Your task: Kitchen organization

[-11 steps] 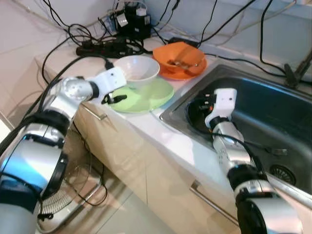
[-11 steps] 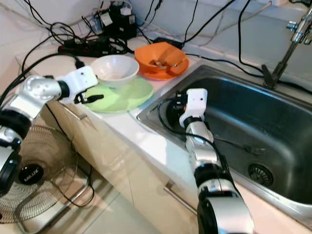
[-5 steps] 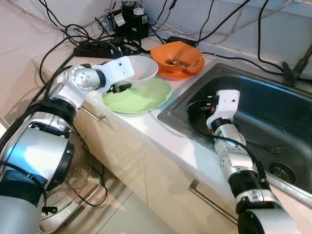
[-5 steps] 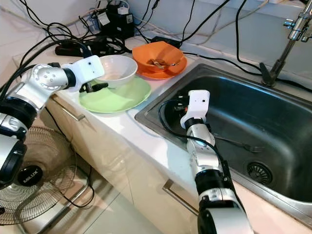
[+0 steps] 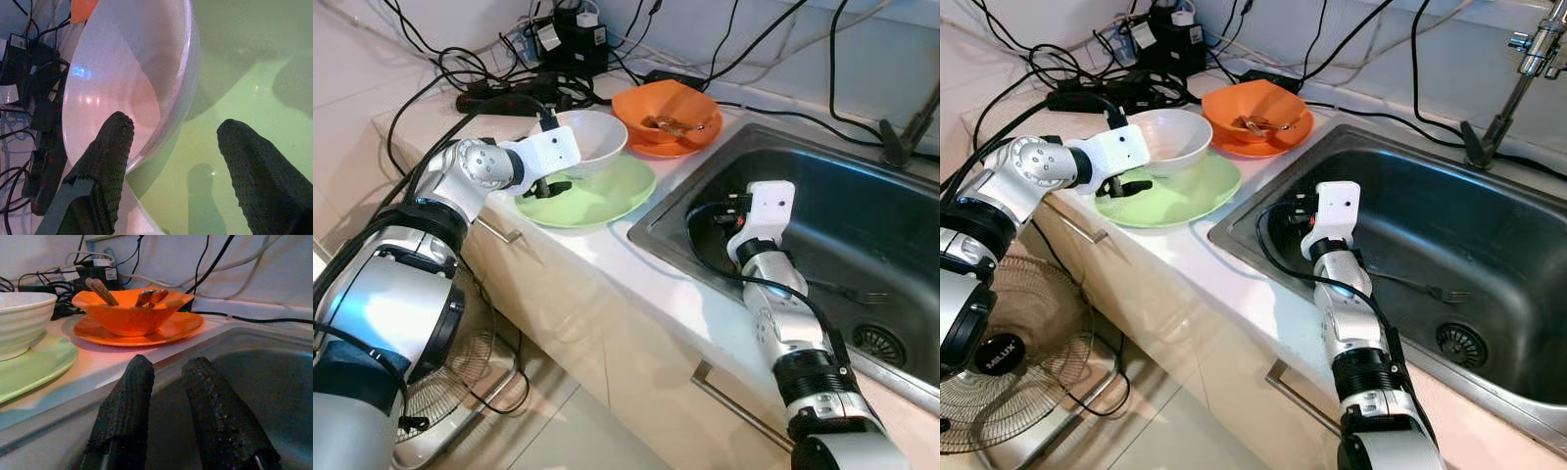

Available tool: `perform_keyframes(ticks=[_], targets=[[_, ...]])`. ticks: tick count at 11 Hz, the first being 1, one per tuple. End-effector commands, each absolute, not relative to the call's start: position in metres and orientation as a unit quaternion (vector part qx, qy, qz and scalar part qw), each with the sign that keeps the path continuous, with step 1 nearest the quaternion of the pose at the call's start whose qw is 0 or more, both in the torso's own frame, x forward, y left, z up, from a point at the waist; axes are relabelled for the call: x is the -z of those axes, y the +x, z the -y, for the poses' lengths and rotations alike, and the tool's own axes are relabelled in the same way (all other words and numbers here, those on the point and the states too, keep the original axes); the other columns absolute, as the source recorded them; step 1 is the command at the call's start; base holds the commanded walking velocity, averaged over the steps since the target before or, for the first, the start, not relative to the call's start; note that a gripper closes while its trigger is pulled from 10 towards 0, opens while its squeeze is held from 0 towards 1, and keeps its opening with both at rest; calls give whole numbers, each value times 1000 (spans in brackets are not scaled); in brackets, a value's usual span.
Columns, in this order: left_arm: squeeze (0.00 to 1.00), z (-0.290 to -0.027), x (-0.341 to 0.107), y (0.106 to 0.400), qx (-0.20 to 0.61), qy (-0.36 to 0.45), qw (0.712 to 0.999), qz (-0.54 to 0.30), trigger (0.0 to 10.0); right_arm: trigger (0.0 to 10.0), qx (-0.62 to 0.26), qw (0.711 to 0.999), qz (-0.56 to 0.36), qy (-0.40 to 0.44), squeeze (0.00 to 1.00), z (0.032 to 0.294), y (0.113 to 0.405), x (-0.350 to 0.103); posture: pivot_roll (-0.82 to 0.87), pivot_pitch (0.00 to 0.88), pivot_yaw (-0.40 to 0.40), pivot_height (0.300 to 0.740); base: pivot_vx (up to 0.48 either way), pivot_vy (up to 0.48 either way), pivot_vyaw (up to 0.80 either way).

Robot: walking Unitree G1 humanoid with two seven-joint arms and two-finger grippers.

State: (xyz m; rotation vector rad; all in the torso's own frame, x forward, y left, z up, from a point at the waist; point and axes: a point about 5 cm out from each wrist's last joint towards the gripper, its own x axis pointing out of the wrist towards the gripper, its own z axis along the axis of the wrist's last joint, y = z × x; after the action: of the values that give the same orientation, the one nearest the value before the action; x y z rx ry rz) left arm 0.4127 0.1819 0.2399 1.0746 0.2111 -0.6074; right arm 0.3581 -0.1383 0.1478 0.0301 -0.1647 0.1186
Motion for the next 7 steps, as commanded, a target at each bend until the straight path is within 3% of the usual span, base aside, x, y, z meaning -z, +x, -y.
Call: perform_keyframes(ticks=[1,4,5,7], targets=[[0,-180,-243,414,277,516,804,-101,10000,10000,-52,998,36,18,0,141,351,-125,130,67,67,740,0,0,0],[0,-172,-227,414,266,530,799,-98,10000,10000,-49,998,30,16,0,140,346,-122,116,78,64,740,0,0,0],[0,-170,-222,414,269,524,802,-98,0,10000,-39,998,45,20,0,145,346,-128,116,83,61,740,0,0,0],[0,-170,-216,412,277,522,801,-100,0,10000,-7,995,92,22,0,164,351,-151,115,86,58,740,0,0,0]])
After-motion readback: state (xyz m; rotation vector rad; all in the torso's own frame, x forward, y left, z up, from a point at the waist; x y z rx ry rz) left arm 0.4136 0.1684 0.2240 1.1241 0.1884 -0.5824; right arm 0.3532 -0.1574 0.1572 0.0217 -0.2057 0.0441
